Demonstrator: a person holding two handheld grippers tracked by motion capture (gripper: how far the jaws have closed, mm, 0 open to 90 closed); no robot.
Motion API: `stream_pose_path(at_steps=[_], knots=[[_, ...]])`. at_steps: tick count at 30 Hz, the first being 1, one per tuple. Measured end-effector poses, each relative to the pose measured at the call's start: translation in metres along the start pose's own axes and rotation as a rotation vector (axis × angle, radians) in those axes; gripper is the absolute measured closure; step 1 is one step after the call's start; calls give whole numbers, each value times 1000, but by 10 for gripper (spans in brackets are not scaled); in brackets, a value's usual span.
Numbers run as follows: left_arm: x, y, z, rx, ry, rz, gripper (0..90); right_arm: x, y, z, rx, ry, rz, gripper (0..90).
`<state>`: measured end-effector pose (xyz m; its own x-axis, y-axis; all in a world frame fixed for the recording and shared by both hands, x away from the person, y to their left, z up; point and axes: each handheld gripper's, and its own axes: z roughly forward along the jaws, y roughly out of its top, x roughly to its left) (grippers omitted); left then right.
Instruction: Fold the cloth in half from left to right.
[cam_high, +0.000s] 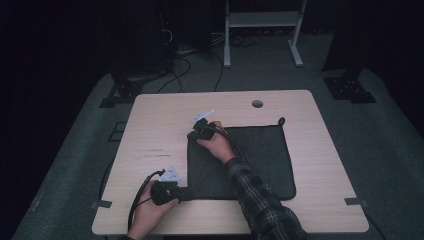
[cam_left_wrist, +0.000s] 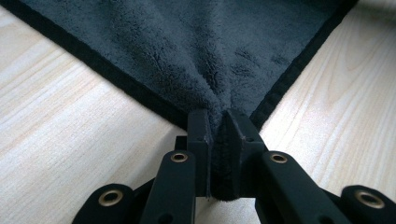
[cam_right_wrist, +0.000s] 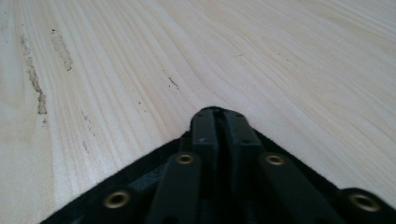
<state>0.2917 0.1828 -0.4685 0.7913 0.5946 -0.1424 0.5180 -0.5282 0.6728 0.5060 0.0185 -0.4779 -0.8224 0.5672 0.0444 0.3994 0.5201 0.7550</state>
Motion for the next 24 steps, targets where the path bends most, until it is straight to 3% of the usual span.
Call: stream_pose_path(at_steps=[7,13,15,19,24], knots=[[1,0,-1,-5,-9,-3,801,3,5,-6,8,-6,11,879],[0,7,-8,-71,-17,3,804,-2,13,-27,-35,18,18,881],[-2,14,-13,-125,-38,9,806,-4,14,-34,-46,22,18,881],[-6,28,-17,-187,-55,40,806,-10,14,-51,-69,26,23,881],[-12,43,-13,-221,-95,72,806,-18,12,-71,-80,11,17,881]])
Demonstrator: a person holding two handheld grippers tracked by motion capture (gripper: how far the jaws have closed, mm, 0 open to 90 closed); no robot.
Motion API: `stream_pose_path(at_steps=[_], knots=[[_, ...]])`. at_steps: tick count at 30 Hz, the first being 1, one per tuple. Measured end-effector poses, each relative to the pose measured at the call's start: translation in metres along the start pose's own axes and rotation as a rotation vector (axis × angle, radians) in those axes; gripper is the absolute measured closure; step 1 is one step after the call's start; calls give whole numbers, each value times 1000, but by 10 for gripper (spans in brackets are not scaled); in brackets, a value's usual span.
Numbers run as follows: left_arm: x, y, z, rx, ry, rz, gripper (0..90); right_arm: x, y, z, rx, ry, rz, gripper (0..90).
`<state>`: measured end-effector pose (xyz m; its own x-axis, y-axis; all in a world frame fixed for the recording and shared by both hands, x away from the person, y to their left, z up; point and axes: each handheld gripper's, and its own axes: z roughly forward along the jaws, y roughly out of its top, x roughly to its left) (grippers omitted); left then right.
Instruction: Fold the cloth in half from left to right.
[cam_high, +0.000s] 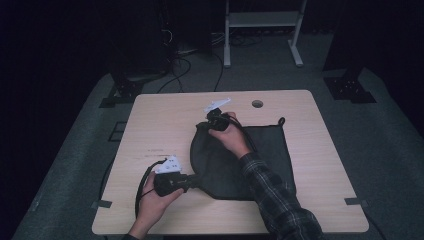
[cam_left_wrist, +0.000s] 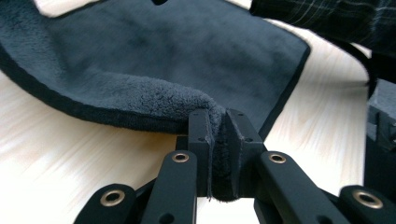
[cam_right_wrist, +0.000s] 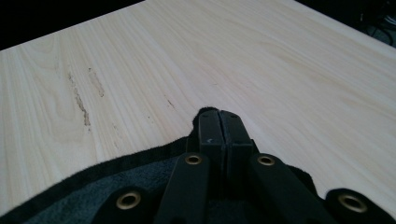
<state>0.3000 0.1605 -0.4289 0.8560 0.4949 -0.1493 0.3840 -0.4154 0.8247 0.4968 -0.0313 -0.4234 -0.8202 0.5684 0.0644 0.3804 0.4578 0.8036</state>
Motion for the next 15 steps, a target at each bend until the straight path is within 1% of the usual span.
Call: stream_pose_path(at_steps=[3,5,8,9,10,11,12,14,15], knots=[[-4,9,8,-8,-25,27,806,-6,-1,-13,-11,-11,4,881],[-8,16,15,-20,-42,37,806,-11,-3,-23,-19,-18,8,881],[-13,28,26,-25,-75,60,806,-19,-6,-36,-23,-34,20,881],[-13,28,26,-25,-75,60,806,-19,-6,-36,-23,-34,20,881],[-16,31,31,-26,-85,65,806,-25,-10,-45,-27,-47,28,881],[-18,34,35,-25,-92,75,806,-25,-10,-45,-27,-47,28,881],[-22,40,44,-26,-106,84,805,-31,-15,-54,-28,-61,37,881],[-25,45,52,-27,-120,92,805,-38,-19,-62,-29,-74,45,881],[-25,45,52,-27,-120,92,805,-38,-19,-62,-29,-74,45,881]])
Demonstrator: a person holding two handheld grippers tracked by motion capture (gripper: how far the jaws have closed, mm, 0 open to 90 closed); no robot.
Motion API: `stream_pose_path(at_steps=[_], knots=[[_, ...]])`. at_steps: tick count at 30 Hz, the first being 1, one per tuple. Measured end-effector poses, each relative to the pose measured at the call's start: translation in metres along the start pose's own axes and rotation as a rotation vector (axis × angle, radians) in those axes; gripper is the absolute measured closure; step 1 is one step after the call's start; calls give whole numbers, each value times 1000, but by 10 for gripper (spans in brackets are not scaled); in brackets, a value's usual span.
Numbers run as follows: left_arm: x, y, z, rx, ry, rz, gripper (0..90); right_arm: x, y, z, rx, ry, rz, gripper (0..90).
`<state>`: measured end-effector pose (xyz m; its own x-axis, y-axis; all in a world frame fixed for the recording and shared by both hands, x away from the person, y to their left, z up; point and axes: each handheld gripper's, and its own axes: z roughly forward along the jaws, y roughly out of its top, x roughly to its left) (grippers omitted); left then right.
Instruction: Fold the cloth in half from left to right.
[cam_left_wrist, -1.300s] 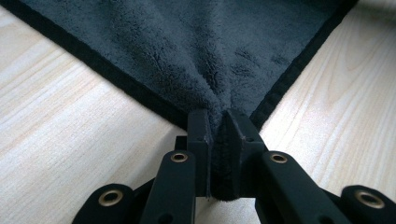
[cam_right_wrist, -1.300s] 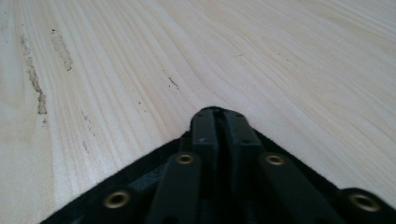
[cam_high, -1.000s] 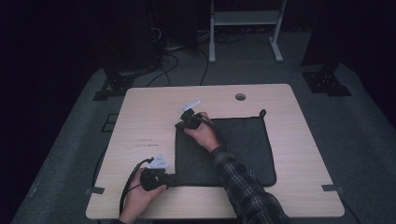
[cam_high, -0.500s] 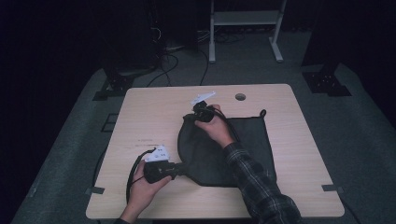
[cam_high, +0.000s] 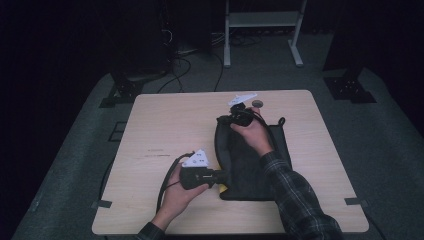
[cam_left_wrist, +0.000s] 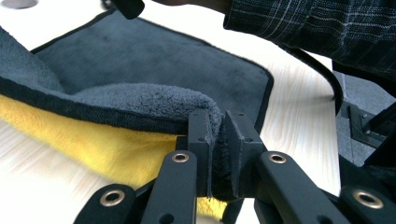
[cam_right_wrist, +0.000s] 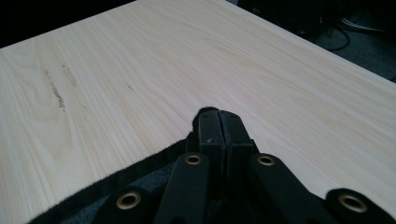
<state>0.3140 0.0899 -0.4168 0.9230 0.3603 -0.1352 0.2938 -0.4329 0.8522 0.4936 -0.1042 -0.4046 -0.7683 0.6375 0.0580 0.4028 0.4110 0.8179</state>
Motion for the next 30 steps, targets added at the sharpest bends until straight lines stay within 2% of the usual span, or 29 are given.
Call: stream_pose_path(at_steps=[1,4,5,6,9,12,17,18,19,21,22,23,24,26,30], knots=[[-1,5,8,-5,-16,4,805,-7,-4,-8,2,-14,8,881],[-3,10,16,-7,-28,10,805,-13,-8,-16,0,-24,16,881],[-4,15,24,-16,-41,14,805,-19,-11,-23,2,-38,22,881],[-4,15,24,-16,-41,14,805,-22,-13,-27,3,-43,23,881],[-7,24,43,-20,-65,22,805,-31,-19,-36,10,-62,34,881],[-8,28,52,-20,-78,21,805,-37,-22,-42,12,-75,41,881],[-12,40,84,-15,-102,41,805,-54,-34,-56,23,-102,54,881],[-12,40,84,-15,-102,41,805,-54,-34,-56,23,-102,54,881],[-13,43,95,-8,-110,47,804,-58,-37,-59,28,-108,63,881],[-15,44,106,4,-114,53,804,-62,-42,-62,37,-118,60,880],[-15,44,106,4,-114,53,804,-64,-44,-64,40,-121,63,880],[-16,44,115,11,-124,50,804,-66,-47,-65,43,-123,71,880],[-16,44,115,11,-124,50,804,-66,-47,-65,43,-123,71,880],[-17,42,126,36,-132,58,803,-72,-55,-68,52,-127,82,880],[-17,40,136,54,-143,47,803,-77,-65,-71,61,-135,106,880]])
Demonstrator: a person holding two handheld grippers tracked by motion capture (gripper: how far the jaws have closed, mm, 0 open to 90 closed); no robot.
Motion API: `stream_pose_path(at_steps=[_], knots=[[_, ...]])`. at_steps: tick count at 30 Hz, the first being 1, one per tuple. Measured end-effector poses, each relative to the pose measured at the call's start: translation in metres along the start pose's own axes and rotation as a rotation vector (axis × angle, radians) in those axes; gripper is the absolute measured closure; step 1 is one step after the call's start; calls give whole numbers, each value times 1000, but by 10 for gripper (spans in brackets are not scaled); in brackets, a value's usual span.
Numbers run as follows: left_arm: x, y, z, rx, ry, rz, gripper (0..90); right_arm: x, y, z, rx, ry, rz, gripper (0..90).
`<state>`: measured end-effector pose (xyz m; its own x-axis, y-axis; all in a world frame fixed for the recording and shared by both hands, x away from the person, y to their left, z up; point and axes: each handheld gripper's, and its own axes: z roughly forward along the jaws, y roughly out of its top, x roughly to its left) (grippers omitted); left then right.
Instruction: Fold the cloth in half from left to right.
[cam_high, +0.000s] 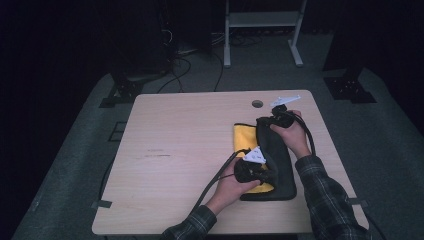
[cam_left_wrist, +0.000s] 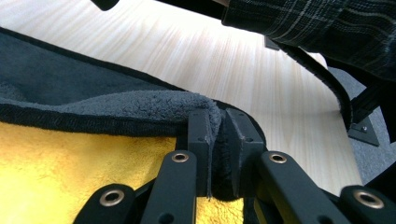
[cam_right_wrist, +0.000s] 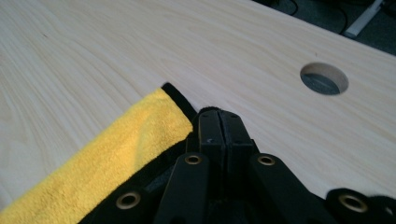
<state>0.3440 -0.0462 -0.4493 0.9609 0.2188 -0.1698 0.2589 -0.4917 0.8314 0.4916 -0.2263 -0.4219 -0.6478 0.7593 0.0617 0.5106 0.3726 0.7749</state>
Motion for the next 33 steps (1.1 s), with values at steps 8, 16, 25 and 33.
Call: stream_pose_path(at_steps=[8,16,25,33], knots=[[-1,5,15,5,-21,2,803,-11,-12,-2,4,-3,22,880],[1,10,30,24,-31,0,787,-21,-23,-4,14,-32,38,875],[2,13,36,2,-45,-11,518,-32,-32,-10,-1,-87,65,662],[11,19,-2,-48,9,0,424,-34,-29,-30,-57,-97,83,505]])
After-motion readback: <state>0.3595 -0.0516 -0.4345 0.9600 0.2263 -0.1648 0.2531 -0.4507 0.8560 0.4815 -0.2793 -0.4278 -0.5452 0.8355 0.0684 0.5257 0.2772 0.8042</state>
